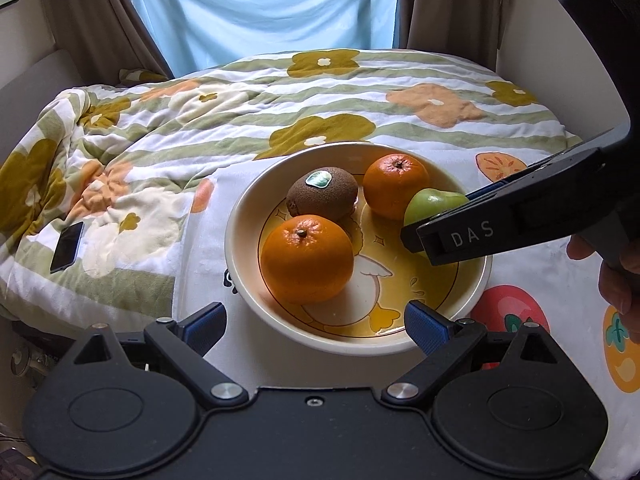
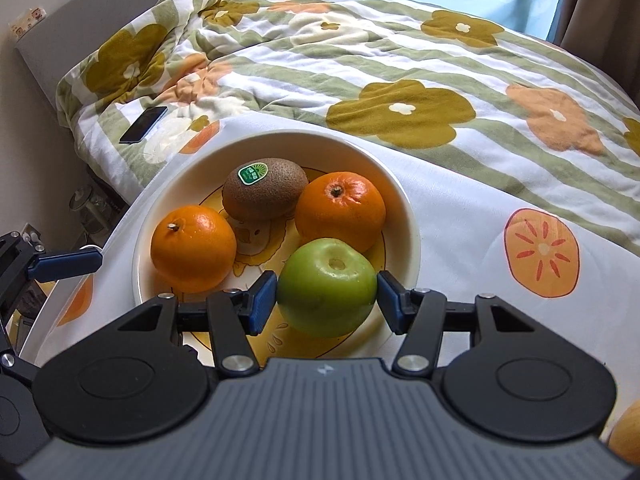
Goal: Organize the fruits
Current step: 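Carry the orange and green apple into the white bowl and open both tools, then move both tools back toward the brown apple and remaining fruits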
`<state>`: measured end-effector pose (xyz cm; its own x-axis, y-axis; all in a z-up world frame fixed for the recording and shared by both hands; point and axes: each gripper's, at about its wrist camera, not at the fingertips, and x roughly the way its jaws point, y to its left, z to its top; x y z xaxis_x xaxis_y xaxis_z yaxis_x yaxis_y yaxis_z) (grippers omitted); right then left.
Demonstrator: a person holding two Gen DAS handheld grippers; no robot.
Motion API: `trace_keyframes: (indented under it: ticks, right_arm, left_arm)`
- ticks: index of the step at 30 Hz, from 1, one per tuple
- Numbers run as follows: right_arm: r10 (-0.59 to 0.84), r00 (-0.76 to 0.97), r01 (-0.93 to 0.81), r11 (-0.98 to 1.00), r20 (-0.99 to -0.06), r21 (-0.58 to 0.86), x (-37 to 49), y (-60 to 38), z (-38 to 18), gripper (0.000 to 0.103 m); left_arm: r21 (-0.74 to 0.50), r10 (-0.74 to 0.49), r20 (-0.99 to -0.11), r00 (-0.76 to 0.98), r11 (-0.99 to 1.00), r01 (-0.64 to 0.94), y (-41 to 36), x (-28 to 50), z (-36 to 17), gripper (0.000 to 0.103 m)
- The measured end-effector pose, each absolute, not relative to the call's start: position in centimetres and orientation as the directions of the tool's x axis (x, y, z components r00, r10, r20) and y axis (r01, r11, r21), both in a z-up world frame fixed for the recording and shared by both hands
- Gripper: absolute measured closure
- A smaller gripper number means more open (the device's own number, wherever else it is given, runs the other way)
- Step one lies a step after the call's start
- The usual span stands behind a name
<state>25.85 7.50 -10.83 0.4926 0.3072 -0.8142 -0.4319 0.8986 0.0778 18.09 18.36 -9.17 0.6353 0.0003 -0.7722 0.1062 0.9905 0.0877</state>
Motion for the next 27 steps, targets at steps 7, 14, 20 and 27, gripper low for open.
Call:
trace_keyframes:
  ticks: [7,14,20,27]
  right_arm:
    - [0.322,0.518,-0.43,0.899,-0.793,0.084,25.4,7.1,-10.9,0.025]
    - [0.278,0.607,-0.386,0.922,-0.745,0.03,24.7,5.9,-9.2,0.0]
    - [0.266,0.62,-0.352,0.935,-0.739,0.041,23.8,4.5,-8.3,0.0]
    - [0.294,0.652,-0.326,0.941,-0.699,0.091,21.3,1.4,-6.2,0.0]
  left_arm:
    - [0.097,-0.004,-0.771,0.637,0.988,0.123,18.0,17.9,-9.3,0.005]
    - [0.102,-0.013,-0.758,0.652,0.985,0.138,17.5,17.7,-8.7,0.005]
    - [0.104,-0.015,-0.748,0.663,0.985,0.139,17.0,17.4,-8.0,0.005]
    - [0.112,-0.001,-0.73,0.683,0.986,0.121,15.1,15.7,-6.3,0.005]
